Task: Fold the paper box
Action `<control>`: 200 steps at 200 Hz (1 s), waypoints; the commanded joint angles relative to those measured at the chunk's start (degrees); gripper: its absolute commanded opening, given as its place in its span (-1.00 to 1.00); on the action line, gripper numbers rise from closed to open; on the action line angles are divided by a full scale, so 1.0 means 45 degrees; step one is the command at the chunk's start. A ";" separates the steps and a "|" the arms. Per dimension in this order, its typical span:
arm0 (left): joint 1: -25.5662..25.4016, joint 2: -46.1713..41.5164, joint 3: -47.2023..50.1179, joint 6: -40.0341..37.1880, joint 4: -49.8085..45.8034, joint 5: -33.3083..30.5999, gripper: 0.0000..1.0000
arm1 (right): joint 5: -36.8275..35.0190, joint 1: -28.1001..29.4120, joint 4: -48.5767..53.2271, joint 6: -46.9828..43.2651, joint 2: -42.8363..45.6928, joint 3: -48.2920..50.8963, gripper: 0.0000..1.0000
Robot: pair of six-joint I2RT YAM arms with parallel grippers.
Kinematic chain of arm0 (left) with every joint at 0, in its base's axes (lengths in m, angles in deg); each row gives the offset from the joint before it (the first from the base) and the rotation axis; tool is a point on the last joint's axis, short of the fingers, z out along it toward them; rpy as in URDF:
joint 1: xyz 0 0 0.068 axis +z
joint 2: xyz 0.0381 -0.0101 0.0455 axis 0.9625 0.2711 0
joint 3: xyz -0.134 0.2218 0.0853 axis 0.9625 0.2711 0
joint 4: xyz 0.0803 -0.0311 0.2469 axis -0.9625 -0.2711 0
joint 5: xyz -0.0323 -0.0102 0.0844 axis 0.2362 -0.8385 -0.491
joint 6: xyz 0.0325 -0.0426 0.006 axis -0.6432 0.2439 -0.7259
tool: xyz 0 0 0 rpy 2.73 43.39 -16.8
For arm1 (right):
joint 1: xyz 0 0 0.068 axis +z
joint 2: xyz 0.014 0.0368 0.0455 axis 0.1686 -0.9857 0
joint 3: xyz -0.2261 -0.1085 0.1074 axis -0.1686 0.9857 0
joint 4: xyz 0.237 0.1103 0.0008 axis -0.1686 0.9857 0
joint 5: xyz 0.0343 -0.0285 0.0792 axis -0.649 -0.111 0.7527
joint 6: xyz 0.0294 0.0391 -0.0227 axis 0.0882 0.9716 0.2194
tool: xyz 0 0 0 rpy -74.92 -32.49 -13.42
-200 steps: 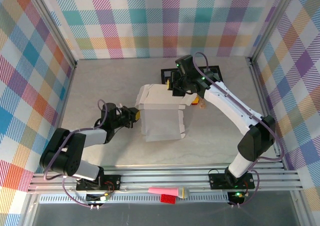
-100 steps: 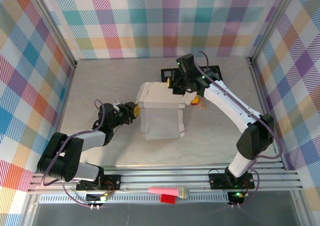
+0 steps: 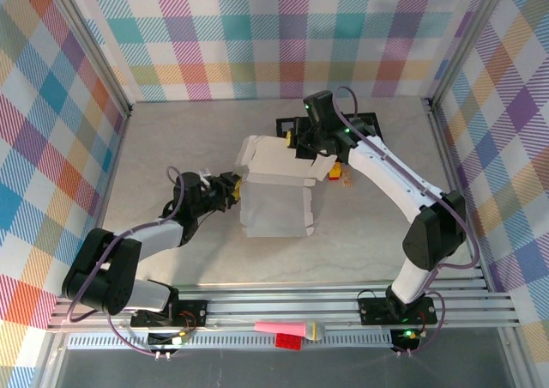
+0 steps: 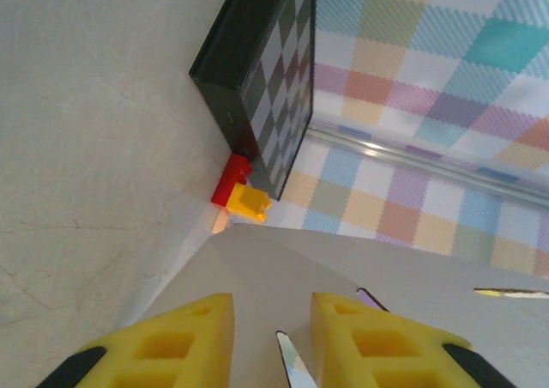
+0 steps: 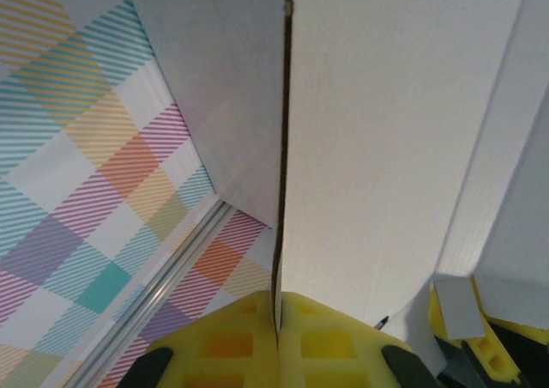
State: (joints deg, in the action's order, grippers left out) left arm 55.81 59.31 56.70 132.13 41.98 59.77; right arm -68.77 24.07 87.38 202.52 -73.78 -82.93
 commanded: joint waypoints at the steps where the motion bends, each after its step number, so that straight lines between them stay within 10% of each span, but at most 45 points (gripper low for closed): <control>1: -0.0368 -0.0751 -0.0845 -0.1514 -0.1994 0.0129 -0.40 | 0.0429 0.0115 -0.0230 0.1851 -0.0098 0.0217 -1.00; 74: -0.0351 -0.3787 -0.2429 -0.7562 -1.3821 -0.1707 0.08 | -0.0480 0.0546 -0.1381 -0.0753 0.0171 0.1237 -1.00; 149: 0.0121 -0.6289 -0.1762 -0.8587 -1.5452 -0.2992 0.02 | -0.0489 0.1513 -0.4428 -0.3720 -0.0109 0.2307 -1.00; 200: 0.2217 -0.5774 -0.2592 -1.1125 -1.4894 -0.1946 -0.47 | 0.0560 0.1771 -0.7537 -0.5496 -0.0068 0.4662 -1.00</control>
State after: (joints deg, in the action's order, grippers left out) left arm 62.96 32.21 46.66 89.90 -25.99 48.62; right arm -68.86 31.77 64.03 183.87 -74.00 -66.82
